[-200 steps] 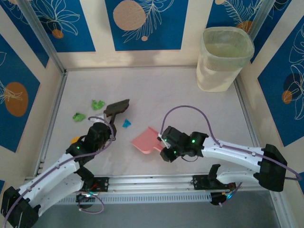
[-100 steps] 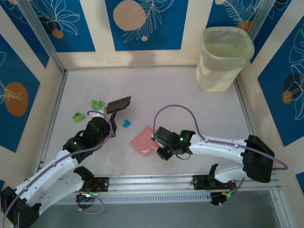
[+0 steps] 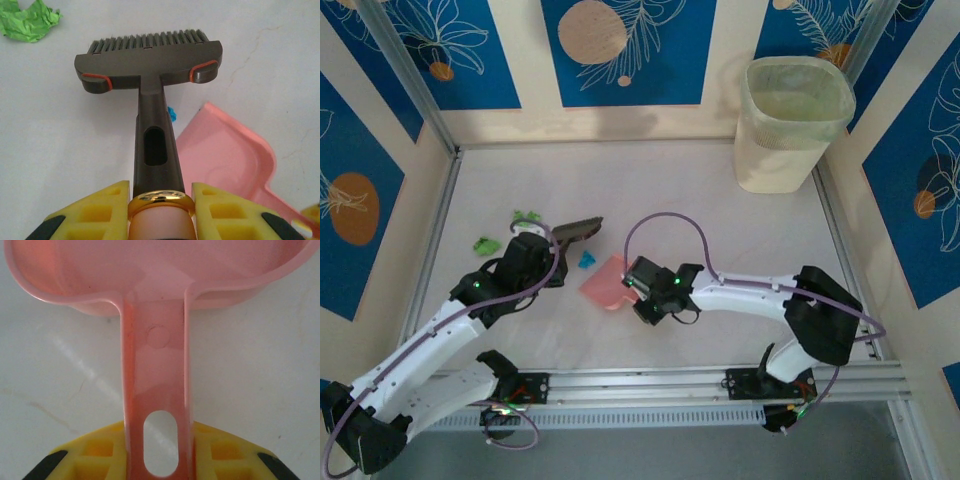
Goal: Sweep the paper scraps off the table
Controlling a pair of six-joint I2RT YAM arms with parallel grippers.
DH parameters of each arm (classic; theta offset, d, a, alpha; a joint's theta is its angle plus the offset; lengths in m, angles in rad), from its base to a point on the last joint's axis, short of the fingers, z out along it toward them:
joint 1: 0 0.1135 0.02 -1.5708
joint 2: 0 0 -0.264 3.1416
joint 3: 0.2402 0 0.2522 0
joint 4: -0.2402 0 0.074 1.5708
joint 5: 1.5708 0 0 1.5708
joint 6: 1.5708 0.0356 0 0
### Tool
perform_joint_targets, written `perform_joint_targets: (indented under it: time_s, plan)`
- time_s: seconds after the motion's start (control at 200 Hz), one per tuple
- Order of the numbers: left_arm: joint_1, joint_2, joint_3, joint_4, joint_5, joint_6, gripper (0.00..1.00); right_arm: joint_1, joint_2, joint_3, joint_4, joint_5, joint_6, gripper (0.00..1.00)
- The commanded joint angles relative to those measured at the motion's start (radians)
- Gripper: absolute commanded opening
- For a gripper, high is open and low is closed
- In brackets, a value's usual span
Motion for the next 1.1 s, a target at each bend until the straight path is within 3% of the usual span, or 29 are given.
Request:
perform_joint_targets:
  time_s: [0.0,0.445,1.095]
  plan:
    - [0.011,-0.008,0.037,-0.045,-0.001,0.017,0.0,-0.018,0.017,-0.004,0.05,-0.021,-0.031,0.0]
    - [0.011,0.046,0.109,-0.127,0.015,0.039,0.0,-0.036,0.079,-0.071,0.173,-0.072,-0.069,0.0]
    - [0.011,0.096,0.212,-0.265,0.115,0.099,0.0,-0.052,0.091,0.0,0.06,-0.077,-0.024,0.0]
